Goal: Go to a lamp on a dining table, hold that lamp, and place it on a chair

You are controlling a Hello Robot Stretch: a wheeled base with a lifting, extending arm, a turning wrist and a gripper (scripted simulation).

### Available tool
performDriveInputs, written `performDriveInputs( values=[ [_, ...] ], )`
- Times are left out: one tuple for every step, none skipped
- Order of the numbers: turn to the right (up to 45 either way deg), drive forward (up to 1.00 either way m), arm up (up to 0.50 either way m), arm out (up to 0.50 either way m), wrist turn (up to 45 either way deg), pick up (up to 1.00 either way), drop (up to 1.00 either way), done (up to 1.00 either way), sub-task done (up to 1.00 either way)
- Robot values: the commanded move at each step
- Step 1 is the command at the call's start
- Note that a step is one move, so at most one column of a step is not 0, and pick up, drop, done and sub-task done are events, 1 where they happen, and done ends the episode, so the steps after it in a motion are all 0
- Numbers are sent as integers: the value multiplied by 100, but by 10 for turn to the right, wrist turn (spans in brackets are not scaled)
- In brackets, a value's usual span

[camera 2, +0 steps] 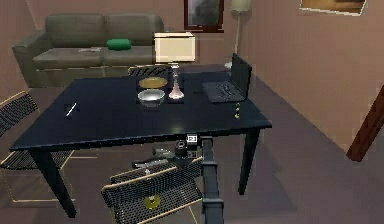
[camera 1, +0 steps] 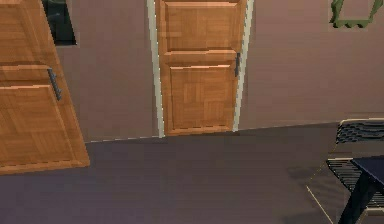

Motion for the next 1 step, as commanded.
performDriveInputs(
  values=[
    [0, 0, 0, 0, 0, 0, 0, 100, 0]
  ],
)
